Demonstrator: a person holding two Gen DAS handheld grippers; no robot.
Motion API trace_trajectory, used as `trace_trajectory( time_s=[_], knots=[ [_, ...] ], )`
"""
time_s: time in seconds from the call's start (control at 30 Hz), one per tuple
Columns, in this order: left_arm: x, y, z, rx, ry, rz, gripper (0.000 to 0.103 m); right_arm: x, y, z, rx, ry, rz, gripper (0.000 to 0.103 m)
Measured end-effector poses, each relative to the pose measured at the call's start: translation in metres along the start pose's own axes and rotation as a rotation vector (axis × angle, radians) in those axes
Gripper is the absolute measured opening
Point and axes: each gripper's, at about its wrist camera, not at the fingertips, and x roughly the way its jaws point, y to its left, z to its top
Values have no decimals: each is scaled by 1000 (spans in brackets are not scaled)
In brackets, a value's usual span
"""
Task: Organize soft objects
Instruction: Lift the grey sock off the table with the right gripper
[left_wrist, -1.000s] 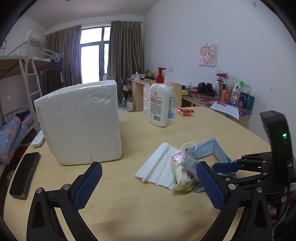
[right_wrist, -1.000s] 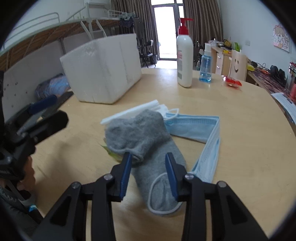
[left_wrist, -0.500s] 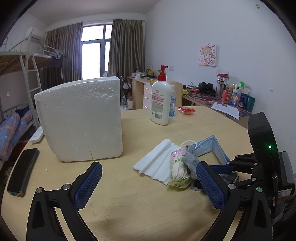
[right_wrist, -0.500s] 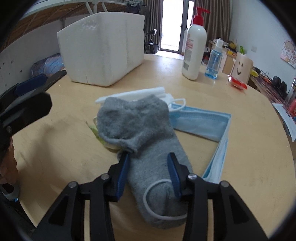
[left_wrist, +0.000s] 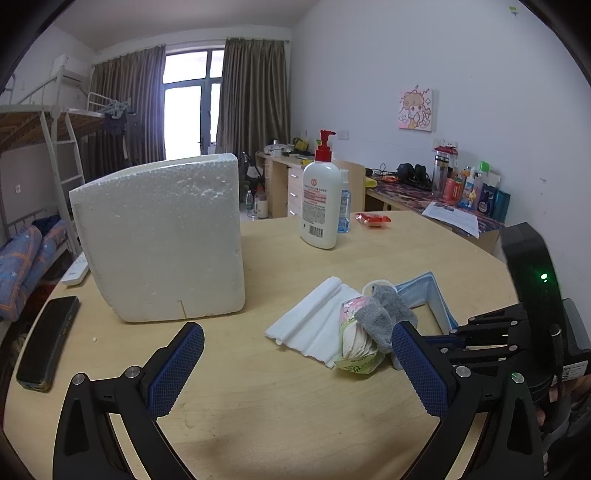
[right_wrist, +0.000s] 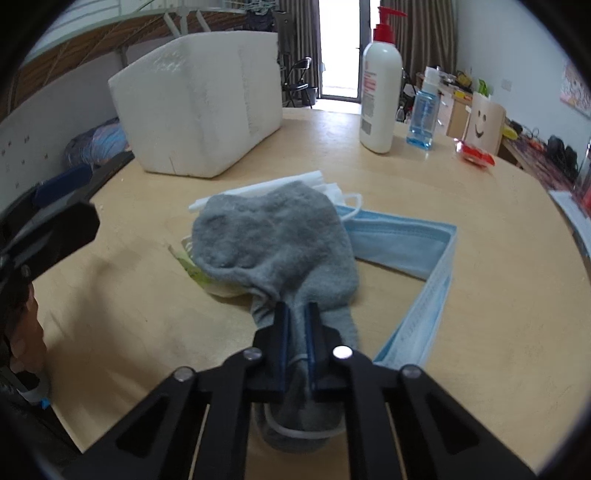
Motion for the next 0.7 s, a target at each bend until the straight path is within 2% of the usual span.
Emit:
trace_trajectory(
  time_s=[0.23, 0.37, 0.7],
  knots=[
    [-2, -6, 4, 13, -10, 4, 102, -42, -2, 7, 31, -154, 65, 9],
    [-2, -12, 5, 34, -18, -4, 102, -69, -10, 12, 63, -249, 63, 10],
    [10, -38, 8, 90, 8, -67, 102, -113, -35, 11, 142, -389, 57, 10]
  ],
)
